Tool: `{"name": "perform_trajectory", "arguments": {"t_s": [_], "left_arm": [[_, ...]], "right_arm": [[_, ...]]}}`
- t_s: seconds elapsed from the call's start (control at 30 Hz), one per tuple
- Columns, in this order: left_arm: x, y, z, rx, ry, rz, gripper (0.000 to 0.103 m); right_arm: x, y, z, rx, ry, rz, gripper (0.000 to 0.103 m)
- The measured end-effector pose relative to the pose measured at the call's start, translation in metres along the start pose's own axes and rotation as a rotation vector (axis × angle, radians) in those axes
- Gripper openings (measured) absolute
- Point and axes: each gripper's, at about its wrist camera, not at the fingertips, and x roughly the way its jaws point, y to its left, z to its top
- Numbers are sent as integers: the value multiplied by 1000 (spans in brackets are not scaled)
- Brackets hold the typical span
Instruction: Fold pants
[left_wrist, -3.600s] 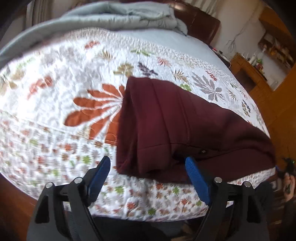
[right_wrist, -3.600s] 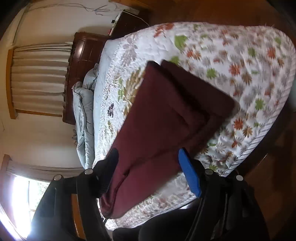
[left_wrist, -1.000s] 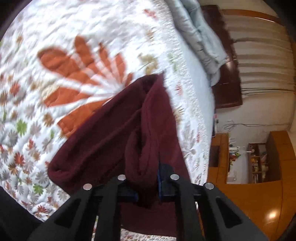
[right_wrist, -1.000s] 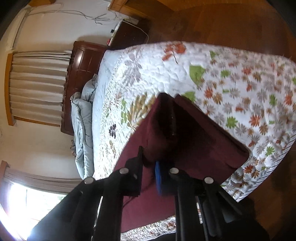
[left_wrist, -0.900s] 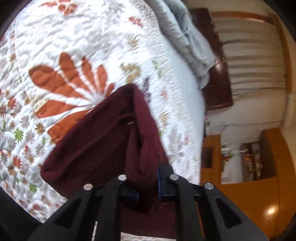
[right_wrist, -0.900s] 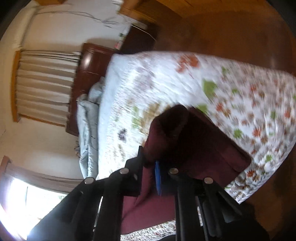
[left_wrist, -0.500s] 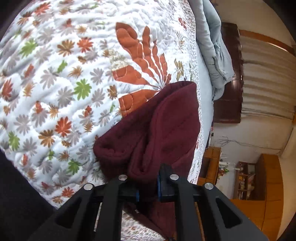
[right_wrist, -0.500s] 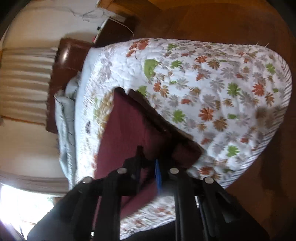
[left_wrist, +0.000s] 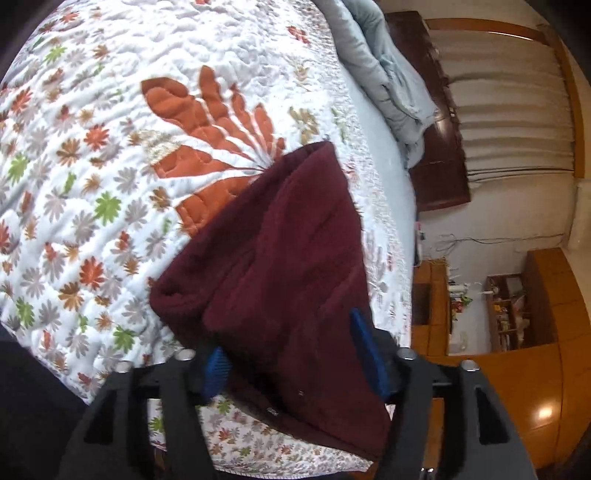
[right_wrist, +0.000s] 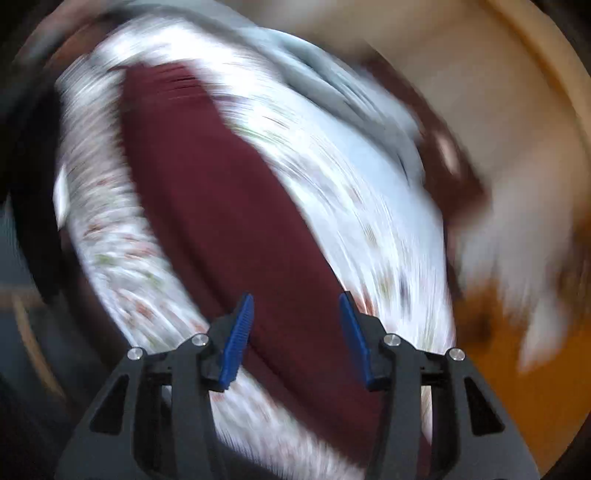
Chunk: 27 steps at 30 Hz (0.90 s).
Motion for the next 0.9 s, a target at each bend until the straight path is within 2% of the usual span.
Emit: {"name": "perform_trajectory", "arguments": {"t_s": [0.03, 0.07, 0.13, 0.3, 0.43, 0.53, 0.57, 0.63, 0.7, 0.73, 0.8, 0.9], "left_arm": [[0, 1, -2, 11, 2, 2, 69], [2, -3, -3, 30, 5, 12, 69], [3, -5, -2, 51, 11, 19, 70], [2, 5, 1, 16, 26, -43, 70], [1, 17, 2, -16, 12, -104, 70], [1, 19, 2, -8, 12, -110, 68], [1, 19, 2, -2, 13, -100, 64], [0, 18, 2, 8, 7, -46, 50], [-1, 19, 1, 18, 0, -2, 20], [-1, 20, 1, 30, -3, 4, 18], [-3, 18, 0, 66, -10, 13, 15], [-13, 2, 1, 148, -31, -18, 15]], "right_arm": [[5, 33, 20, -113, -37, 0, 43], [8, 49, 32, -160, -56, -1, 38], [19, 76, 56, -233, -83, -9, 38], [49, 91, 84, -304, -74, -16, 37], [75, 93, 83, -326, -15, 8, 35], [87, 96, 81, -340, 9, 19, 34], [89, 97, 82, -342, 13, 17, 34], [93, 96, 82, -340, 18, 13, 32], [102, 92, 85, -338, 26, 10, 23], [101, 88, 83, -331, 35, 18, 5], [106, 86, 89, -313, 45, 33, 5], [97, 77, 93, -286, 19, 23, 5]]}}
